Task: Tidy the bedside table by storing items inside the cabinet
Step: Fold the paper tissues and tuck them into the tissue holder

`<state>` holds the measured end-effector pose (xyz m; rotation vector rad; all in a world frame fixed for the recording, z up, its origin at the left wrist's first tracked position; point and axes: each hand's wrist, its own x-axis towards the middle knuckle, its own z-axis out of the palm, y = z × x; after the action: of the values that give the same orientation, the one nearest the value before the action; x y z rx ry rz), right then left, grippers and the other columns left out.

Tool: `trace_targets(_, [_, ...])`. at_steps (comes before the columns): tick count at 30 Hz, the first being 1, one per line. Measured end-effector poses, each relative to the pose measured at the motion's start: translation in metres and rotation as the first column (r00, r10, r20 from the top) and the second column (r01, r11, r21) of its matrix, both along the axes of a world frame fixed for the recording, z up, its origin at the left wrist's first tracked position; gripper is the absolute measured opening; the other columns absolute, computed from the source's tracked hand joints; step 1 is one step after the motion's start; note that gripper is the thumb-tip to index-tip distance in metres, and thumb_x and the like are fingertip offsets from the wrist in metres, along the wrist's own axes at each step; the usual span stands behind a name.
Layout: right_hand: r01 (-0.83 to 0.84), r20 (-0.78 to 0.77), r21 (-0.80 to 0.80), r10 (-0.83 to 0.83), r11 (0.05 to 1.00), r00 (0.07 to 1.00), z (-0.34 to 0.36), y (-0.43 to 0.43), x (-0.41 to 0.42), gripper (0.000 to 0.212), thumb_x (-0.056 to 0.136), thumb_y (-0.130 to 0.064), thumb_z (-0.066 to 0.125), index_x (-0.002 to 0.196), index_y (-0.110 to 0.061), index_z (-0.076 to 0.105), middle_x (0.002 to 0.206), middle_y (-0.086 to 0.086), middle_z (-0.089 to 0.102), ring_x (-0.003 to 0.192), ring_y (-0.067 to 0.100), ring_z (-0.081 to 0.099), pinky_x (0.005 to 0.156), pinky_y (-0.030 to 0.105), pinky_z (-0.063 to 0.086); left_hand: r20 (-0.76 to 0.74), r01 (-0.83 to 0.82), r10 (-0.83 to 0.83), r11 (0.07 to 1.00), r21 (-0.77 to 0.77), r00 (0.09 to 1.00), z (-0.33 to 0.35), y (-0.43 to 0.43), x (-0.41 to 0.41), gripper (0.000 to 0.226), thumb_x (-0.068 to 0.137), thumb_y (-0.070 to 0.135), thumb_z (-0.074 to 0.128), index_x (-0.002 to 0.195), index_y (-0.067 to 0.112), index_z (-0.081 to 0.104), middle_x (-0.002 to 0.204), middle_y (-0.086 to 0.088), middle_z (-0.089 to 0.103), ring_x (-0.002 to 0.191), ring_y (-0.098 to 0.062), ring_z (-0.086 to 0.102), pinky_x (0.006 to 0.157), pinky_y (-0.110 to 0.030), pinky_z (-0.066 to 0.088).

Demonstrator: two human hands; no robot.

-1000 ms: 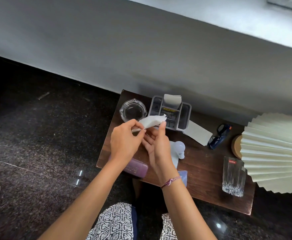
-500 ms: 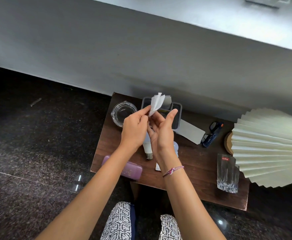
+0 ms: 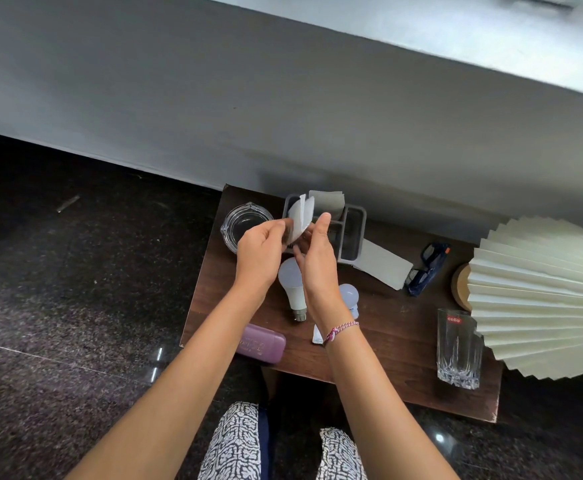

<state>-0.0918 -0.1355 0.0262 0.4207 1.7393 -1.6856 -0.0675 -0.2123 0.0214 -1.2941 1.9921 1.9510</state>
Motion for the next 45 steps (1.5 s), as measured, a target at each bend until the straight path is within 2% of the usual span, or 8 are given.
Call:
trace_targets(7, [-0.028, -0.055, 0.057, 0.031, 0.998, 0.998, -0.004, 0.001, 0.003, 0.051, 0.091, -0.062, 0.022, 0.111, -0.033, 0.058, 0.125, -0.002, 0.059, 0.119, 0.013, 0.052, 0.109, 0.039, 0.038, -0.004, -0.035, 0.035, 0.999, 0.010, 0.999, -0.002, 0.000, 0.000, 0.025, 0.096, 0.025, 0.045, 0.088, 0.032, 0.068, 0.100, -0.001, 0.070, 0.106, -0.023, 0.063, 0.098, -0.045, 0.049])
trace_targets(15, [0.103, -0.119, 0.022, -0.100, 0.994, 0.988, 0.009, 0.017, 0.014, 0.042, 0.099, -0.040, 0.027, 0.118, -0.018, 0.058, 0.119, 0.001, 0.062, 0.114, 0.013, 0.056, 0.099, 0.030, 0.046, 0.003, -0.189, 0.189, 0.981, -0.051, 0.982, 0.006, 0.016, 0.018, 0.025, 0.097, 0.017, 0.044, 0.106, 0.020, 0.067, 0.094, 0.009, 0.067, 0.095, -0.008, 0.065, 0.082, -0.030, 0.056])
trace_targets(22, [0.216, -0.161, 0.081, -0.201, 0.973, 0.966, 0.008, 0.060, 0.045, 0.041, 0.100, -0.035, 0.030, 0.111, -0.014, 0.064, 0.111, 0.004, 0.065, 0.105, 0.010, 0.062, 0.087, 0.021, 0.052, 0.090, -0.199, 0.197, 0.980, 0.008, 0.976, 0.000, 0.065, 0.057, 0.030, 0.092, 0.007, 0.047, 0.076, 0.026, 0.064, 0.082, 0.004, 0.066, 0.078, -0.013, 0.063, 0.063, -0.028, 0.056])
trace_targets(27, [0.141, -0.141, 0.287, -0.103, 0.948, 0.985, -0.016, 0.098, 0.071, 0.031, 0.099, -0.036, 0.035, 0.098, -0.025, 0.064, 0.106, -0.003, 0.066, 0.102, 0.010, 0.061, 0.093, 0.028, 0.048, 0.272, -0.076, 0.050, 0.993, 0.089, 0.961, -0.021, 0.093, 0.081, 0.026, 0.091, 0.012, 0.047, 0.081, 0.025, 0.067, 0.093, -0.002, 0.070, 0.092, -0.020, 0.065, 0.088, -0.044, 0.053])
trace_targets(31, [-0.048, -0.079, 0.417, 0.089, 0.908, 0.993, -0.033, 0.117, 0.079, 0.035, 0.099, -0.037, 0.036, 0.103, -0.018, 0.065, 0.096, -0.006, 0.059, 0.080, -0.004, 0.054, 0.068, 0.002, 0.040, 0.365, -0.023, -0.029, 0.990, 0.137, 0.930, -0.035, 0.105, 0.080, 0.023, 0.090, 0.016, 0.049, 0.097, 0.014, 0.070, 0.110, -0.007, 0.069, 0.107, -0.021, 0.061, 0.097, -0.043, 0.048])
trace_targets(34, [-0.170, -0.046, 0.490, 0.220, 0.855, 0.974, -0.042, 0.121, 0.080, 0.037, 0.100, -0.032, 0.036, 0.106, -0.011, 0.065, 0.094, -0.004, 0.056, 0.077, -0.001, 0.050, 0.065, 0.004, 0.037, 0.411, -0.023, -0.045, 0.987, 0.160, 0.910, -0.043, 0.111, 0.076, 0.025, 0.090, 0.018, 0.052, 0.106, 0.009, 0.069, 0.112, -0.010, 0.068, 0.106, -0.025, 0.061, 0.097, -0.043, 0.048])
trace_targets(38, [-0.301, 0.028, 0.559, 0.345, 0.773, 0.938, -0.053, 0.120, 0.078, 0.032, 0.100, -0.024, 0.037, 0.092, -0.007, 0.063, 0.104, 0.015, 0.063, 0.093, 0.023, 0.058, 0.078, 0.028, 0.042, 0.439, 0.001, -0.063, 0.990, 0.141, 0.896, -0.050, 0.117, 0.070, 0.024, 0.090, 0.018, 0.053, 0.103, 0.007, 0.070, 0.111, -0.013, 0.068, 0.106, -0.030, 0.061, 0.095, -0.043, 0.049])
trace_targets(45, [-0.328, 0.047, 0.598, 0.377, 0.731, 0.925, -0.058, 0.121, 0.078, 0.036, 0.100, -0.023, 0.038, 0.098, 0.001, 0.065, 0.116, 0.014, 0.061, 0.102, 0.023, 0.058, 0.085, 0.026, 0.041, 0.498, -0.006, -0.042, 0.995, 0.095, 0.866, -0.053, 0.128, 0.072, 0.029, 0.093, 0.018, 0.046, 0.112, 0.008, 0.066, 0.116, -0.009, 0.065, 0.098, -0.021, 0.057, 0.081, -0.026, 0.042])
